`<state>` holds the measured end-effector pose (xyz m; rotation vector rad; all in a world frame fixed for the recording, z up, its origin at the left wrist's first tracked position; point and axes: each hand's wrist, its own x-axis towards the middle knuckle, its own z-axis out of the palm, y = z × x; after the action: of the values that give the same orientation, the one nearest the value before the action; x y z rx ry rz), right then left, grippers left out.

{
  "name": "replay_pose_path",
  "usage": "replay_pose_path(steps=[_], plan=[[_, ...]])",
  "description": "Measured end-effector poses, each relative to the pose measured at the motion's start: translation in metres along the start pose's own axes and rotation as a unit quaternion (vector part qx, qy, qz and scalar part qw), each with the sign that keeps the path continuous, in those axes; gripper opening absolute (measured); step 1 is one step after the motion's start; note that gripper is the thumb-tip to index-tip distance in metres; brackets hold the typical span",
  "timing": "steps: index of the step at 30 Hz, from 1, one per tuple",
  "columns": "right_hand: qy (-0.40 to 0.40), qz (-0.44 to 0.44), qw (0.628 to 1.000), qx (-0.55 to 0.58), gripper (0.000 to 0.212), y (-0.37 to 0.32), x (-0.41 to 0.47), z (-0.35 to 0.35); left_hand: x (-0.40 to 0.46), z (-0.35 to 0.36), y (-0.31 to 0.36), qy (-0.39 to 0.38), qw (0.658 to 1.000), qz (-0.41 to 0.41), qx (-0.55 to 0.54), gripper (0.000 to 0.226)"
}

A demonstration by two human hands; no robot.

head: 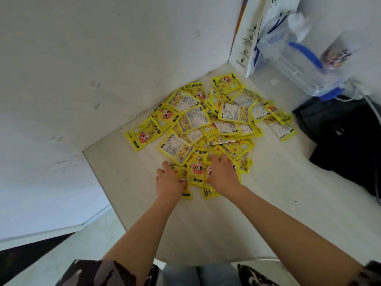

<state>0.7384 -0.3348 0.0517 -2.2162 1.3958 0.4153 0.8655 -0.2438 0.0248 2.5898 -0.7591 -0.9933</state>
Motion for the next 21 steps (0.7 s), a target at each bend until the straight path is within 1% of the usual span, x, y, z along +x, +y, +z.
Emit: replay_pose_path(steps=[2, 6, 7, 10, 13, 17, 19, 21], plan=[[-0.015, 0.007, 1.000, 0.019, 0.067, 0.002, 0.001, -0.001, 0.002, -0.004, -0.004, -0.008, 1.000, -0.004, -0.005, 0.080], [-0.023, 0.011, 0.999, 0.047, 0.056, 0.006, 0.001, -0.005, 0.005, -0.017, -0.016, -0.024, 0.999, -0.010, -0.020, 0.068], [-0.020, 0.015, 0.998, 0.050, 0.050, 0.008, 0.000, -0.007, 0.006, -0.020, -0.020, -0.035, 0.999, -0.011, -0.023, 0.067], [-0.021, 0.032, 0.998, 0.049, 0.024, 0.011, -0.003, -0.012, 0.010, -0.033, -0.030, -0.059, 0.997, -0.006, -0.041, 0.060], [0.018, 0.076, 0.994, 0.077, 0.015, 0.017, -0.006, -0.016, 0.016, -0.049, -0.036, -0.064, 0.995, -0.014, -0.080, 0.053], [0.102, 0.129, 0.973, 0.159, 0.016, 0.018, -0.006, -0.026, 0.029, -0.075, -0.032, -0.009, 0.996, -0.003, -0.091, 0.052], [0.109, 0.136, 0.958, 0.227, 0.019, 0.014, -0.003, -0.030, 0.037, -0.086, -0.021, -0.001, 0.997, 0.036, -0.064, 0.054], [0.089, 0.139, 0.943, 0.288, 0.022, 0.007, 0.000, -0.032, 0.048, -0.093, -0.007, -0.012, 0.996, 0.089, -0.022, 0.055]])
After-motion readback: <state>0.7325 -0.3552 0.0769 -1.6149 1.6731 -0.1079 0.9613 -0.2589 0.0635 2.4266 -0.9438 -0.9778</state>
